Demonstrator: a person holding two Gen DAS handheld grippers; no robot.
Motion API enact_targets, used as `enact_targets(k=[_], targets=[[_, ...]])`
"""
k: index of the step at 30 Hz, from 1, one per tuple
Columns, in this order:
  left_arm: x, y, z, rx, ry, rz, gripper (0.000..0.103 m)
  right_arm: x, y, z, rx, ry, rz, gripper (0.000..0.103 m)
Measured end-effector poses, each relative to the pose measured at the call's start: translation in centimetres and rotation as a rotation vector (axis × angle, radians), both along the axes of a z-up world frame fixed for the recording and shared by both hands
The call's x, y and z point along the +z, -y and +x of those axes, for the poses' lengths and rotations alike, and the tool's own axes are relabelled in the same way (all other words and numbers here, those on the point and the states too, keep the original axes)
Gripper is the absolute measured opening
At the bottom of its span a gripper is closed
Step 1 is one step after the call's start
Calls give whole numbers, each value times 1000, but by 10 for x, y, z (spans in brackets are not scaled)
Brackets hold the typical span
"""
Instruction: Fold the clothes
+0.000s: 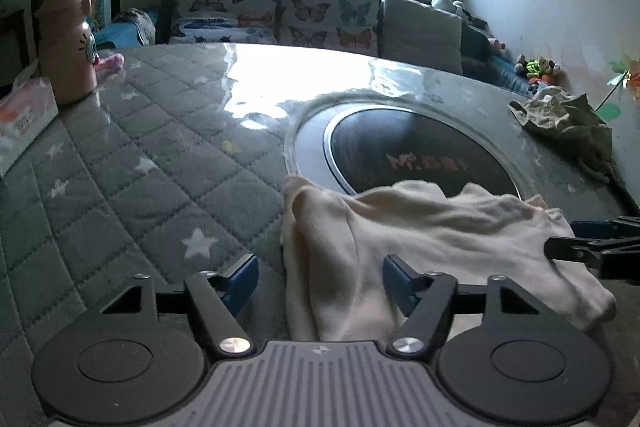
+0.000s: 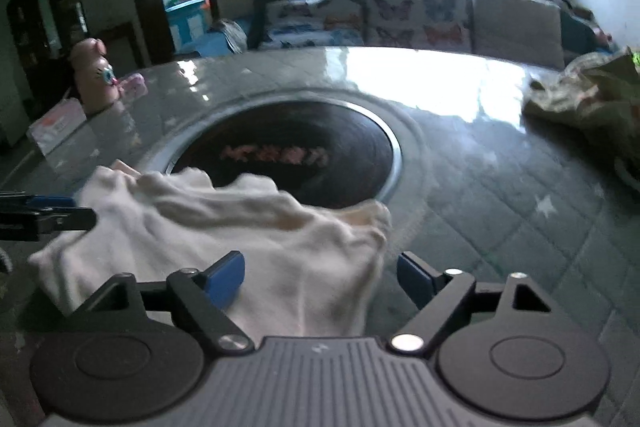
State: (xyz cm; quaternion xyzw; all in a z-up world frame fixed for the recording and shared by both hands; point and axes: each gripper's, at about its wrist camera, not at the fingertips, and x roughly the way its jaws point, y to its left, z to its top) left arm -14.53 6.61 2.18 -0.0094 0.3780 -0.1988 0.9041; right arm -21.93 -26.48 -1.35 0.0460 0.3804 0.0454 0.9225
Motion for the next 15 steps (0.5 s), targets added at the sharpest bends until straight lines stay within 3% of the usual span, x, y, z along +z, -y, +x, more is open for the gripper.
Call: enact_targets(k=[8, 12, 15], targets=[[0, 2, -1, -15, -19, -23, 57, -4, 0, -4, 7, -10, 54, 67], [1, 1, -2, -20, -26, -29, 54, -3, -1, -5, 18, -9, 75, 54], [1, -1, -4, -17, -29, -31, 54, -2, -1, -5, 21, -7, 69, 54]])
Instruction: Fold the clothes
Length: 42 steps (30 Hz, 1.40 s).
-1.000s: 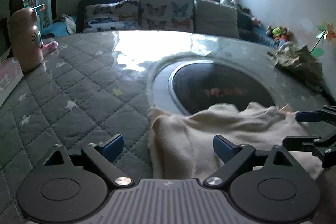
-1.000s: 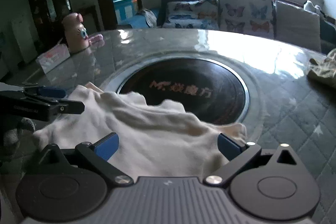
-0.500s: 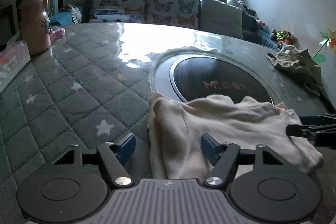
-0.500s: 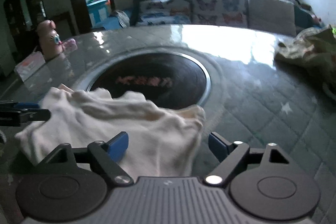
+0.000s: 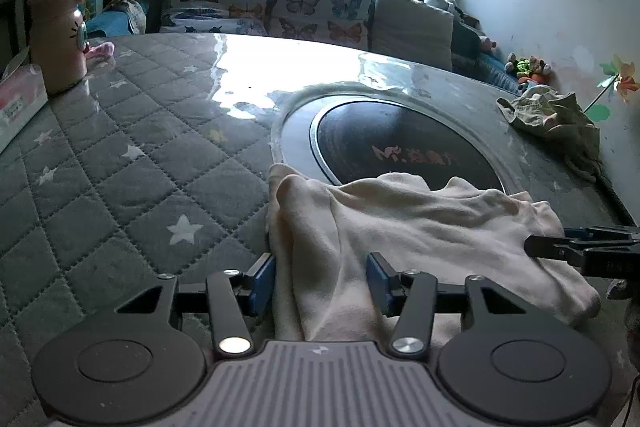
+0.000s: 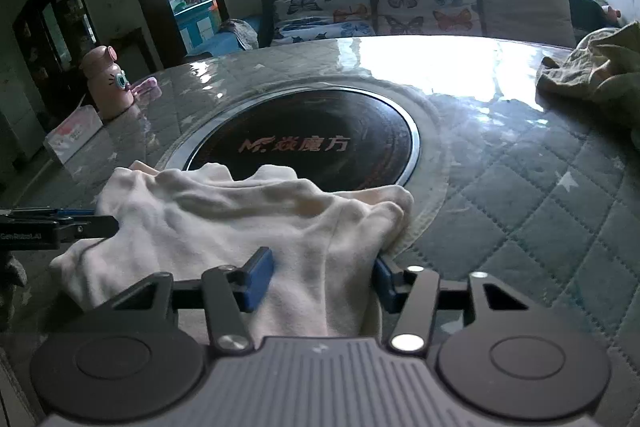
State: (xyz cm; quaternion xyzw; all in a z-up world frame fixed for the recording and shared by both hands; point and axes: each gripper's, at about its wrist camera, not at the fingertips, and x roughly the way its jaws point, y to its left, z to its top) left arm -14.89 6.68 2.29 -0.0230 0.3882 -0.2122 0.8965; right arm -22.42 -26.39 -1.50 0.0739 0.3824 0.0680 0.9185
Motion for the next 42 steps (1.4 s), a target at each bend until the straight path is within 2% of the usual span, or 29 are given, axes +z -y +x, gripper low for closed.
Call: enact_targets(k=[3, 11, 23, 28, 33, 36, 42], targets=[[-1, -3, -1, 4, -5, -4, 54, -1, 3, 2, -10, -3, -1, 60], [-1, -4, 1, 11, -10, -5, 55, -2, 1, 4, -15, -6, -8, 64], [0, 1, -2, 2, -17, -6, 52, -2, -1, 3, -3, -10, -1, 64], [1, 8, -4, -17, -15, -9, 43, -2, -3, 1, 10, -10, 13, 52], [3, 11, -5, -21, -3, -6, 26, 2, -7, -2, 22, 4, 21, 28], [5, 10, -6, -18, 8, -4, 19, 6, -5, -3, 11, 15, 31, 22], [7, 7, -7, -16, 17, -15, 18, 11, -6, -5, 16, 28, 17, 16]])
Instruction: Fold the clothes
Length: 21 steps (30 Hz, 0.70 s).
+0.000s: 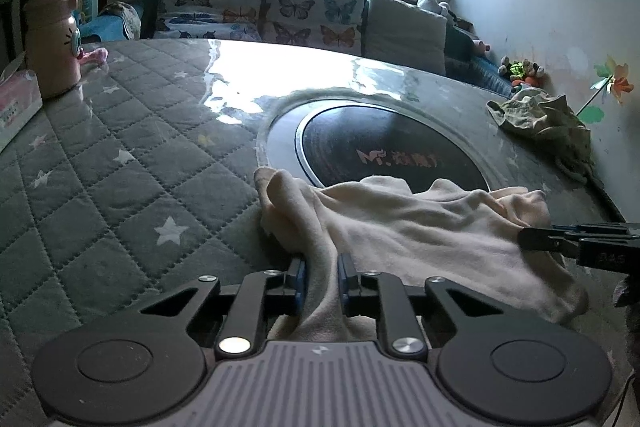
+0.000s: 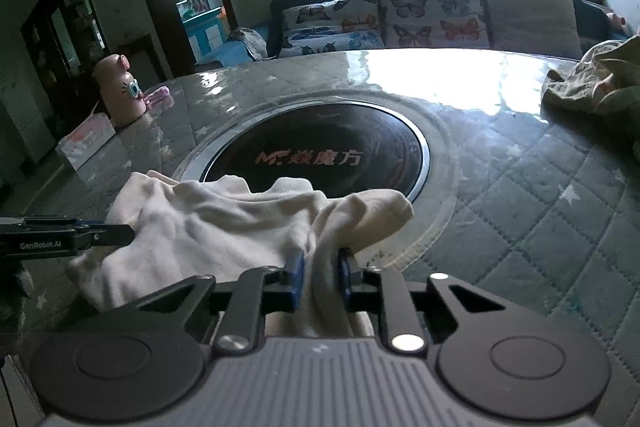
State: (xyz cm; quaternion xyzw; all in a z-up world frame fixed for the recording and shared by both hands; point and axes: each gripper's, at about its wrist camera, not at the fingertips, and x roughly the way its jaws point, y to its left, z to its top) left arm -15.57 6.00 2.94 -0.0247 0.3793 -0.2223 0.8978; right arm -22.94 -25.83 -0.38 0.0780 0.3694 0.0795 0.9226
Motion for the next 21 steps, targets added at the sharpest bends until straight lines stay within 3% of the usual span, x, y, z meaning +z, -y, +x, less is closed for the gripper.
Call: enact_targets(k=[8, 17, 21], targets=[[12, -2, -4, -3, 41, -4, 17, 8, -6, 3, 8, 13, -15, 14], [6, -1, -4, -3, 20, 12, 18, 0, -3, 6, -11, -13, -16, 15], [5, -1, -3, -1, 11, 19, 21, -5, 1, 9, -27, -29, -10, 31]])
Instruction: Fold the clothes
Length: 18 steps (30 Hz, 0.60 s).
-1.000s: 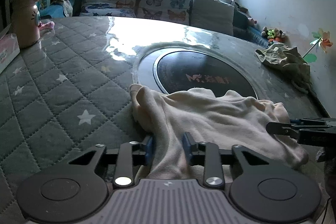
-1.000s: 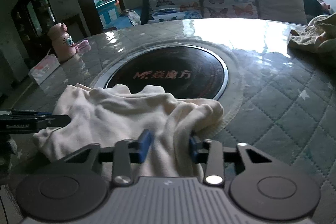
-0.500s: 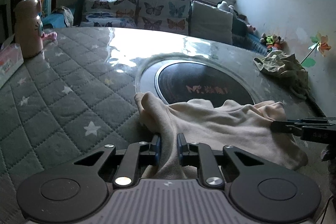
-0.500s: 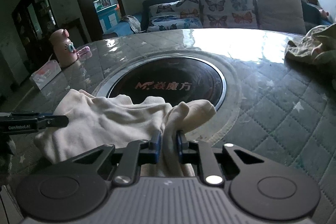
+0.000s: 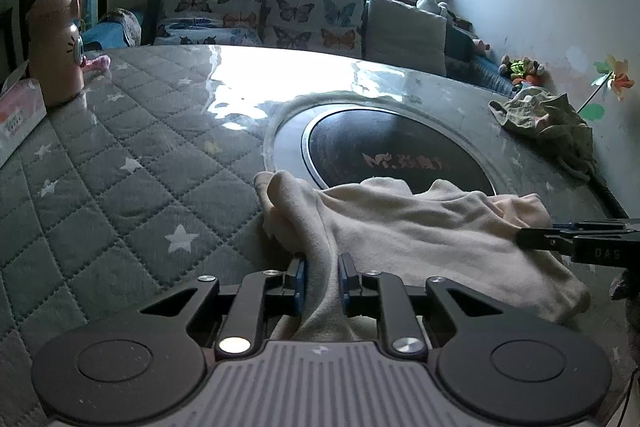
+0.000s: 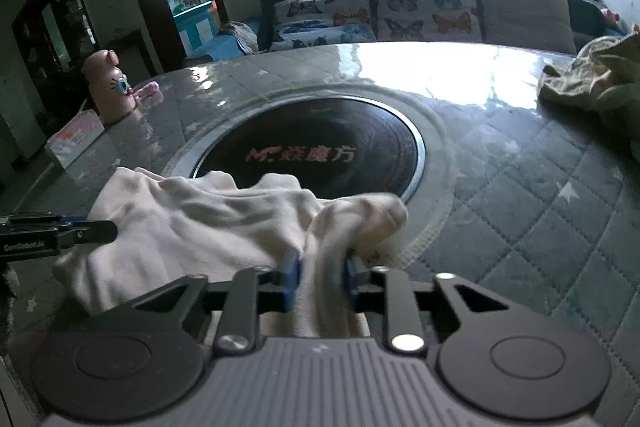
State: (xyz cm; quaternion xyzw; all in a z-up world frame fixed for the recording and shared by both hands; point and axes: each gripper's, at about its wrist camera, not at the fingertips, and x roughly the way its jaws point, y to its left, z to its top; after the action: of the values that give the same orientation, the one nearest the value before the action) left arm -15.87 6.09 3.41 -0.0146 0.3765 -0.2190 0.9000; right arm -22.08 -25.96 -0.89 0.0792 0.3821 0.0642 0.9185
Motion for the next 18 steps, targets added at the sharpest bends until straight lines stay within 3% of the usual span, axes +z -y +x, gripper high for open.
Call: enact_targets(k=[4, 7, 11, 13, 18], targets=[[-1, 1, 2, 1, -1, 11, 27, -3, 5, 1, -17, -9, 31, 40], [-3, 2, 2, 1, -8, 19, 37, -7, 7, 2, -18, -18, 56, 47], [-5, 3, 2, -7, -9, 20, 38, -9, 6, 1, -19, -18, 65, 49], [-6, 4, 3, -11, -11, 16, 37, -9, 4, 1, -11, -14, 75, 42], [-4, 6, 2, -29, 0, 15, 20, -7, 1, -3, -6, 7, 85, 23]])
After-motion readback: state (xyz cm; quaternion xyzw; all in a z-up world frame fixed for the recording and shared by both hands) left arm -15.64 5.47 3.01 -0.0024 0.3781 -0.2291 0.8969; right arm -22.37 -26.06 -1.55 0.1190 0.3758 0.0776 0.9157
